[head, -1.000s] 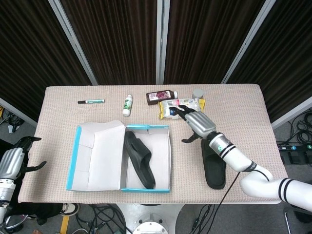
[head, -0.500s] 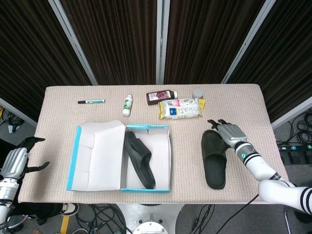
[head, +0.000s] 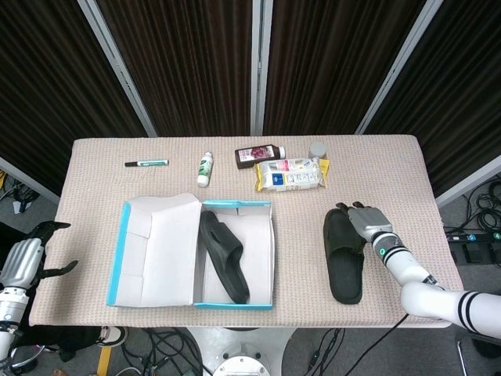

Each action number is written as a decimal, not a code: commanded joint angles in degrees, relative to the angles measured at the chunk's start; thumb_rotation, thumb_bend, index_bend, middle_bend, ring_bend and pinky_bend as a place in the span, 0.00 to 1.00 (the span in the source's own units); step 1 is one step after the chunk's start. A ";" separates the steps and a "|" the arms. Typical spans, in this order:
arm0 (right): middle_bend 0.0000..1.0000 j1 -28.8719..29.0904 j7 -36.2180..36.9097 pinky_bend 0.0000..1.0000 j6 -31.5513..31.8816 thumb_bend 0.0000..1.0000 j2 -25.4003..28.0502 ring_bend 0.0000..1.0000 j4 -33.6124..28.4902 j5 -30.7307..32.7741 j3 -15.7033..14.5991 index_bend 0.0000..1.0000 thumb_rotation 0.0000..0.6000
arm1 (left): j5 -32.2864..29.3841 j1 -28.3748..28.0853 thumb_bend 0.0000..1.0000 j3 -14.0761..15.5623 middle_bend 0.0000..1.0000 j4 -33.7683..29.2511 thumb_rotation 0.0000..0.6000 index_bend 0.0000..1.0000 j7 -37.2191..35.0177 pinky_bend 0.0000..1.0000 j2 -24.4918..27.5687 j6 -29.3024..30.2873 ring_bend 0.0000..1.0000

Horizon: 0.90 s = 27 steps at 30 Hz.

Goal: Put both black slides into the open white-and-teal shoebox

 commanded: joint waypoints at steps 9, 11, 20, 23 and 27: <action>0.17 4.29 -3.21 0.16 -2.01 0.00 -3.65 0.02 2.79 5.83 -2.95 0.00 1.00 | -0.24 0.24 0.17 0.03 0.22 0.19 1.00 0.24 -0.50 0.23 0.09 0.05 0.13; 0.17 4.63 -3.17 0.16 -2.14 0.00 -4.09 0.02 3.22 6.10 -3.07 0.00 1.00 | -0.25 0.29 0.17 0.07 0.22 0.31 1.00 0.24 -0.62 0.23 0.04 0.04 0.13; 0.22 5.41 -2.67 0.17 -1.89 0.00 -5.28 0.07 4.13 5.46 -3.01 0.00 1.00 | -0.24 0.48 0.17 0.11 0.22 0.47 1.00 0.24 -1.27 0.22 0.05 0.14 0.13; 0.27 5.31 -2.61 0.21 -1.11 0.00 -5.58 0.13 4.14 4.41 -2.83 0.00 1.00 | -0.21 0.44 0.17 0.14 0.22 0.46 1.00 0.24 -1.36 0.23 0.09 0.01 0.13; 0.36 4.79 -2.36 0.30 -0.31 0.00 -5.88 0.22 4.19 3.04 -2.68 0.00 1.00 | -0.20 0.45 0.17 0.17 0.22 0.42 1.00 0.24 -1.40 0.22 0.09 -0.03 0.13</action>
